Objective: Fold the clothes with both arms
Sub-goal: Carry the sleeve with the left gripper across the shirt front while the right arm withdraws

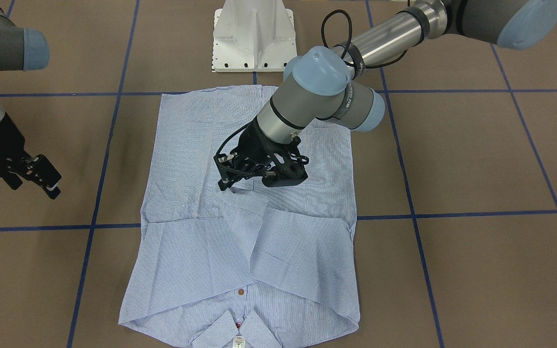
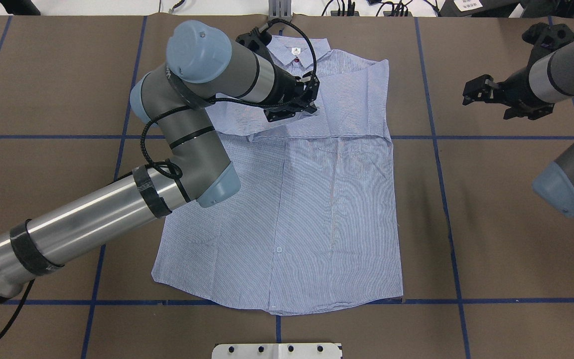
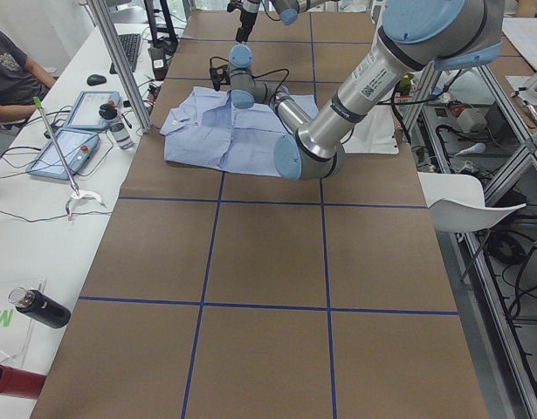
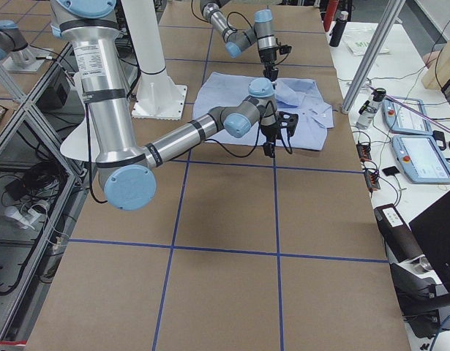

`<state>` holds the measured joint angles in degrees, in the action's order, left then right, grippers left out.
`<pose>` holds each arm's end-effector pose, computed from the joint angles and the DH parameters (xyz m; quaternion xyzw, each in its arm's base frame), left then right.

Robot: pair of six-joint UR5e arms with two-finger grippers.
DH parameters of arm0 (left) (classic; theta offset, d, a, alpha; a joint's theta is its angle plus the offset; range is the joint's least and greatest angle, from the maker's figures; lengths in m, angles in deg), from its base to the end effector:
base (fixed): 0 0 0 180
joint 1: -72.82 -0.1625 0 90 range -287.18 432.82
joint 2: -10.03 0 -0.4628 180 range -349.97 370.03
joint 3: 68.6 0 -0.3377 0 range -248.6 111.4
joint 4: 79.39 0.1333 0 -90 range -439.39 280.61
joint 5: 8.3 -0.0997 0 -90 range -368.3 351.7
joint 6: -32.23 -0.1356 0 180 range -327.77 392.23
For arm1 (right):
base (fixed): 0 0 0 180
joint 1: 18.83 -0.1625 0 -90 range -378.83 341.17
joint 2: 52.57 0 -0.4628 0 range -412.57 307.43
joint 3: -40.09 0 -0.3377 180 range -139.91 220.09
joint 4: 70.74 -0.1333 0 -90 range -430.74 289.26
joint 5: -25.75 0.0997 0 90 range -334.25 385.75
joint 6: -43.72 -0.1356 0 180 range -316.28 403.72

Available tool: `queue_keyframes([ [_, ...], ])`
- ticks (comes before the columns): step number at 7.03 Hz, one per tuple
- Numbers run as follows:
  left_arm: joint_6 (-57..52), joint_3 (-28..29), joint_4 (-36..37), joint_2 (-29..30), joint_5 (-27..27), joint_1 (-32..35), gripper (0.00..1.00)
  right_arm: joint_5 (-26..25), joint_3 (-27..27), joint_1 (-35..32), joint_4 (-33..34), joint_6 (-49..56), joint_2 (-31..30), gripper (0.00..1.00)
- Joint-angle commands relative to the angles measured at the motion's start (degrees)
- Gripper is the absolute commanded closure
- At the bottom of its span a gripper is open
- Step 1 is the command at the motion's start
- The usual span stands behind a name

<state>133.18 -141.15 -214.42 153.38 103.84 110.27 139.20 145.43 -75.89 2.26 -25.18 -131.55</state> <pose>0.5729 -0.5423 0.1621 0.0038 0.6534 -0.1924 0.7321 -0.2319 -0.5038 0.4888 0.0814 -0.3998 0.2095 0.8886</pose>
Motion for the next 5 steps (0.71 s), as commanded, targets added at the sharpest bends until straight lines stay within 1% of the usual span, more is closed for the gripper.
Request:
queue_keyframes([
  [1, 1.0, 0.0, -0.1, 0.5, -2.5, -2.3, 1.00, -0.2, 0.0, -0.2, 0.0, -0.1, -0.5, 0.00],
  [2, 1.0, 0.1, -0.1, 0.6, -3.5, -2.6, 1.00, -0.2, 0.1, -0.2, 0.0, -0.1, -0.5, 0.00],
  [3, 0.9, 0.1, -0.1, 0.6, -3.9, -3.1, 0.94, -0.2, 0.2, -0.3, 0.0, -0.1, -0.6, 0.00],
  [4, 0.9, 0.1, -0.1, 0.8, -5.3, -4.2, 0.88, -0.2, 0.3, -0.7, 0.0, -0.1, -0.6, 0.00],
  [5, 0.9, 0.2, -0.1, 1.4, -7.0, -5.5, 0.70, -0.2, 0.3, -1.1, 0.0, -0.1, -0.7, 0.00],
])
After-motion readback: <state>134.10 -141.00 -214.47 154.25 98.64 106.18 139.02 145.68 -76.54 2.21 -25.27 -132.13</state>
